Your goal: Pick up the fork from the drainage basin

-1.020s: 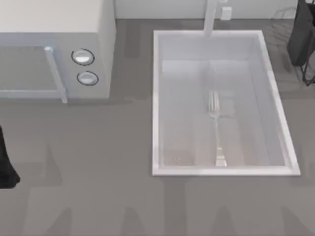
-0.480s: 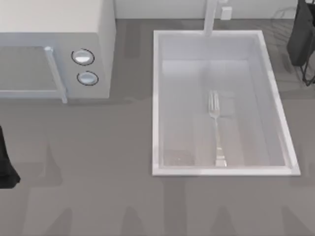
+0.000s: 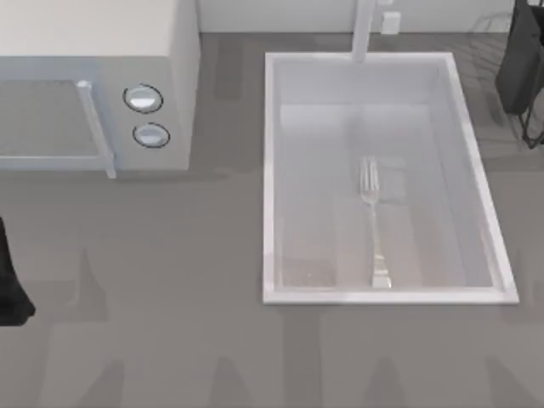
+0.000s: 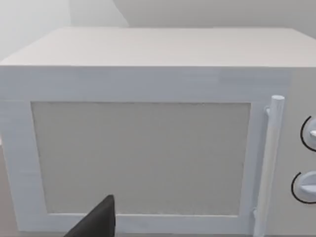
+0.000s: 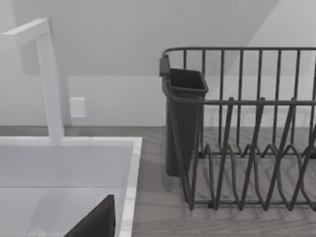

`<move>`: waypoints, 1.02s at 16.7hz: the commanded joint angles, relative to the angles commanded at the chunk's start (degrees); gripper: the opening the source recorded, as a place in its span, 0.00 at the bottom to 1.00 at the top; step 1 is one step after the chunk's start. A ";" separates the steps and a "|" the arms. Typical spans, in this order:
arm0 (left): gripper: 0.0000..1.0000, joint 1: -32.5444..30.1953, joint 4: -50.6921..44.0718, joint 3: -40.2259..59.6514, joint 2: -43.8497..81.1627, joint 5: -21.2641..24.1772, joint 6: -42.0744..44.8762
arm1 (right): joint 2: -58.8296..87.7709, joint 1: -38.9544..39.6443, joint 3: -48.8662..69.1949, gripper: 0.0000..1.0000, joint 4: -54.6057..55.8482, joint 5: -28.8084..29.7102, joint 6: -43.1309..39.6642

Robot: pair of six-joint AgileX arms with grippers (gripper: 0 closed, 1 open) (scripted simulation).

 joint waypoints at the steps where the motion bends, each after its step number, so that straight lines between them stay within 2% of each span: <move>1: 1.00 0.00 0.00 0.00 0.00 0.00 0.00 | 0.00 0.00 0.00 1.00 0.00 0.00 0.00; 9: 1.00 0.00 0.00 0.00 0.00 0.00 0.00 | 3.35 0.50 2.93 1.00 -1.79 -0.01 0.63; 13: 1.00 0.00 0.00 0.00 0.00 0.00 0.00 | 15.57 2.36 13.54 1.00 -8.36 -0.03 2.97; 17: 1.00 0.00 0.00 0.00 0.00 0.00 0.00 | 34.47 5.30 30.42 1.00 -18.67 -0.04 6.56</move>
